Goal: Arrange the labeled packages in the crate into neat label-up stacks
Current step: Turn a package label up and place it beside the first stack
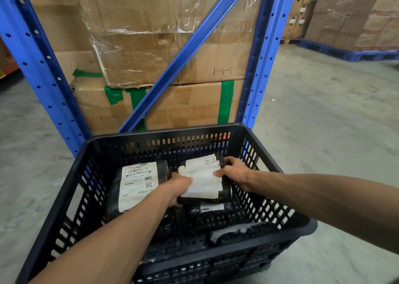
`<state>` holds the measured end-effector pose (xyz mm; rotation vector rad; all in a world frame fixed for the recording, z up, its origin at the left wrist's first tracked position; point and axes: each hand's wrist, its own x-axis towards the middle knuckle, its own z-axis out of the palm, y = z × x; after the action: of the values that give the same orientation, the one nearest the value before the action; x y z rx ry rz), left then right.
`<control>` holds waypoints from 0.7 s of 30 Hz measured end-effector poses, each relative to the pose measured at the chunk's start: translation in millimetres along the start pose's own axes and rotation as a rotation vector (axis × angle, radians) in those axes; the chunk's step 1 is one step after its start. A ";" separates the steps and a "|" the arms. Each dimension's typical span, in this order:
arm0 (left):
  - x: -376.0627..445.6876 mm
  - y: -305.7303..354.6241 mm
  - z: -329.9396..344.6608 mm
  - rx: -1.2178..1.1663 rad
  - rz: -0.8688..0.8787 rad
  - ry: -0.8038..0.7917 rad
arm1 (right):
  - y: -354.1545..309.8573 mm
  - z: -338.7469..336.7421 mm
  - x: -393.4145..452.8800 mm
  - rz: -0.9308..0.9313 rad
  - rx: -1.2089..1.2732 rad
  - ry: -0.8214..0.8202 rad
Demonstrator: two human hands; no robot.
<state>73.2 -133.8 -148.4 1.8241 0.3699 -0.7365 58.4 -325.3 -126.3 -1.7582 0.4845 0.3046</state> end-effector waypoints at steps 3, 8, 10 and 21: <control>7.2 -5.9 10.1 0.069 -0.023 0.056 | 9.1 5.2 8.0 0.042 -0.018 -0.005; 24.2 -23.2 18.1 0.129 -0.041 0.032 | 21.6 9.1 19.2 0.045 -0.128 0.018; 28.6 -24.2 16.9 0.127 -0.049 0.032 | 26.1 8.9 23.1 0.036 -0.141 0.026; 23.7 -19.9 18.7 0.129 -0.038 -0.002 | 35.5 -0.5 31.0 -0.029 -0.574 -0.114</control>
<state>74.1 -146.0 -182.5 1.9413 0.3636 -0.8045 68.7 -337.3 -170.7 -2.2847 0.3023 0.5607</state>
